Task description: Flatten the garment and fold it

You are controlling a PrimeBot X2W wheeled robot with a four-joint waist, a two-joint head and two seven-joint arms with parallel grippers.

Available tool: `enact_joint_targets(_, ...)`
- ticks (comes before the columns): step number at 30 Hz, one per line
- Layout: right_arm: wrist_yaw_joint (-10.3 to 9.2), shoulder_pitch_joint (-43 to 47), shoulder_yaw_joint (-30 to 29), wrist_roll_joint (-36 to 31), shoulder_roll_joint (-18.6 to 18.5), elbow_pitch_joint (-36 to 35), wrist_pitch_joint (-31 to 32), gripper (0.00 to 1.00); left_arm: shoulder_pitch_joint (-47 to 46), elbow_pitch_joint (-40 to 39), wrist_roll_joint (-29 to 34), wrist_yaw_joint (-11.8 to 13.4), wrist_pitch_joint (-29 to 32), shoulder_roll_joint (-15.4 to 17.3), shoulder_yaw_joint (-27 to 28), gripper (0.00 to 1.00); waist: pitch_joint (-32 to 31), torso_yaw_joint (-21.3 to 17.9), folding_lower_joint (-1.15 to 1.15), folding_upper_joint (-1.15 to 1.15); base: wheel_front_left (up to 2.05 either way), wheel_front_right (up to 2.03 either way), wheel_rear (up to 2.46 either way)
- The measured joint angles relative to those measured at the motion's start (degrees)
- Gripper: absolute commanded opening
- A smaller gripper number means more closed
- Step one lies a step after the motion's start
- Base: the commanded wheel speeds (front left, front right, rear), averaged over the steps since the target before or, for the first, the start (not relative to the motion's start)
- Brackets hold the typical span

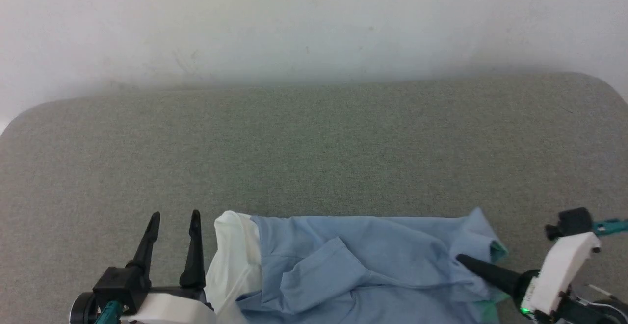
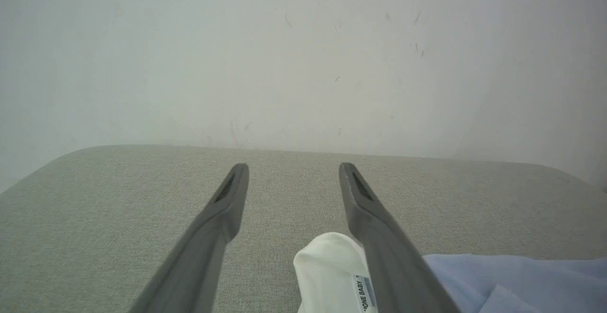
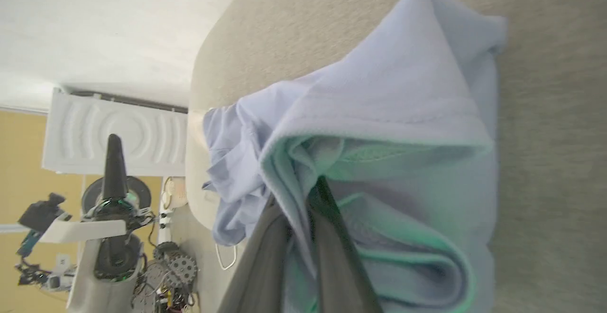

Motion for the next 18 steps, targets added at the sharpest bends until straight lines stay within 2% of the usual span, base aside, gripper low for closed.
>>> enact_joint_targets(3,0.00,-0.9,3.8,5.3,3.1,-1.8,3.3,0.00,0.0,0.2,0.2,-0.3,0.0,-0.1,0.0,1.00,0.2,0.2,0.00,0.00,0.00,0.00,0.00)
enact_joint_targets(7,0.00,-4.3,11.7,7.5,5.3,-1.8,3.2,0.00,-0.2,0.2,0.4,-0.7,0.0,-0.3,0.0,1.00,0.6,0.6,0.00,0.00,0.00,0.00,0.00)
enact_joint_targets(13,0.00,-9.6,25.4,10.6,6.3,2.4,-4.3,0.00,-1.2,1.2,0.9,-1.6,0.0,-0.5,-0.7,1.00,1.0,2.1,0.00,0.00,0.00,0.00,0.00)
enact_joint_targets(18,0.00,-14.5,36.3,12.7,6.4,8.0,-14.2,0.00,-2.4,1.9,1.0,-2.0,0.0,-1.2,-1.2,1.00,1.8,4.2,0.00,0.00,0.00,0.00,0.00)
